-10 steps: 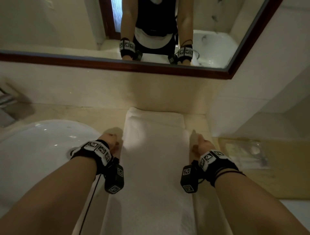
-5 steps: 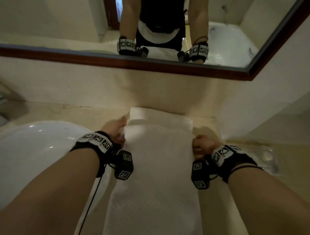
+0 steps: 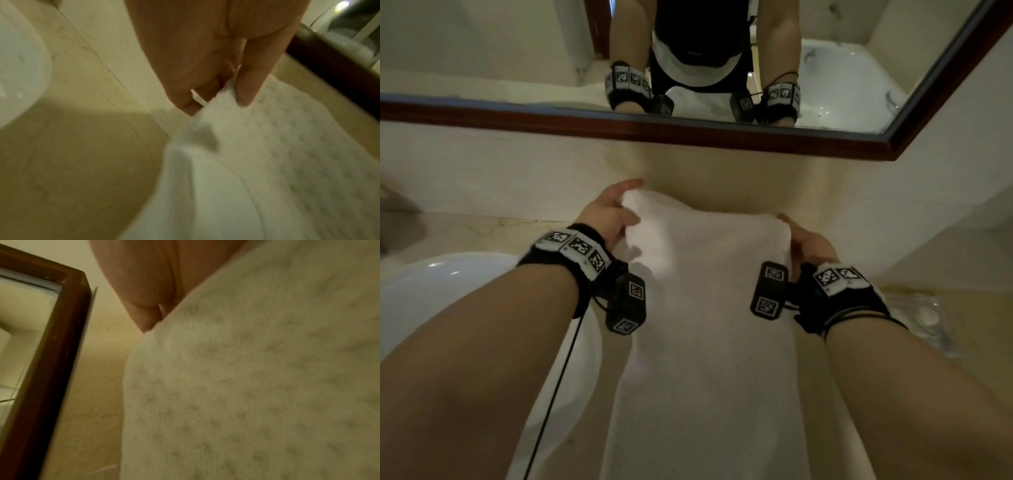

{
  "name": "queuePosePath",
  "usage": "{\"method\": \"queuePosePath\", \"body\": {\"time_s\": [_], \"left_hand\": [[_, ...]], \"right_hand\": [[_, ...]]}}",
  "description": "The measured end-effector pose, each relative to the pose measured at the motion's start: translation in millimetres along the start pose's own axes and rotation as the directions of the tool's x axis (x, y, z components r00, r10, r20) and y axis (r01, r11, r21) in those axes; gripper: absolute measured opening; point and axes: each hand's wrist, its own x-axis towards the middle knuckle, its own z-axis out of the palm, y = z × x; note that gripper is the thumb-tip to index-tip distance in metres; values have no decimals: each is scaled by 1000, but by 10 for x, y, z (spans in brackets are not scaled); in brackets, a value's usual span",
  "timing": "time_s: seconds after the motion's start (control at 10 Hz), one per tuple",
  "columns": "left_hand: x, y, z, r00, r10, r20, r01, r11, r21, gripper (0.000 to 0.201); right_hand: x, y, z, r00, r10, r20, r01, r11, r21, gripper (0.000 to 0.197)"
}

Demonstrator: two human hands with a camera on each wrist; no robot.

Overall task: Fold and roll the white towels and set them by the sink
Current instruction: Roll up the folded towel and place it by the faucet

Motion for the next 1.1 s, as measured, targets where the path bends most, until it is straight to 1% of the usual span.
{"method": "queuePosePath", "body": {"time_s": [0.1, 0.2, 0.3, 0.4, 0.5, 0.6, 0.7, 0.8, 0.9, 1.0, 1.1], "left_hand": [[14, -143, 19, 997, 53, -53, -2, 718, 696, 53], [16, -262, 49, 996, -71, -47, 71, 396, 916, 63], [-30, -271, 2, 997, -31, -71, 76, 188, 979, 87], [-35, -291, 64, 988, 46, 151, -148, -64, 987, 78], [41, -233, 182, 949, 121, 292, -272, -162, 949, 45], [179, -124, 152, 912, 282, 298, -363, 216, 906, 38], [159, -53, 190, 902, 259, 344, -423, 382, 822, 38], [109, -57, 252, 922, 220, 319, -385, 429, 817, 33], [136, -84, 207, 955, 273, 118, -259, 568, 781, 43], [176, -129, 166, 981, 192, -15, -95, 547, 832, 40], [176, -223, 314, 993, 62, -101, 44, 598, 800, 27]], "right_hand": [[171, 196, -22, 996, -48, -69, 34, 982, -187, 52], [128, 388, 29, 1000, 10, -7, -12, 860, -510, 76], [173, 443, 91, 998, -48, 45, 65, 821, -568, 63], [211, 345, 120, 983, -156, 98, 184, 811, -555, 49], [165, 230, 117, 952, -267, 151, 300, 911, -284, 33], [66, 145, 101, 953, -300, 45, 270, 905, 329, 48], [58, 137, 62, 952, -281, 121, 270, 958, 96, 57], [92, 56, -17, 933, -282, 222, 358, 676, -644, 87], [107, 17, -40, 911, -393, 125, 339, 540, -770, 56], [195, 62, 30, 848, -529, 28, 296, 429, -854, 42], [398, 202, 103, 817, -572, -82, 146, 341, -929, 58]]}}
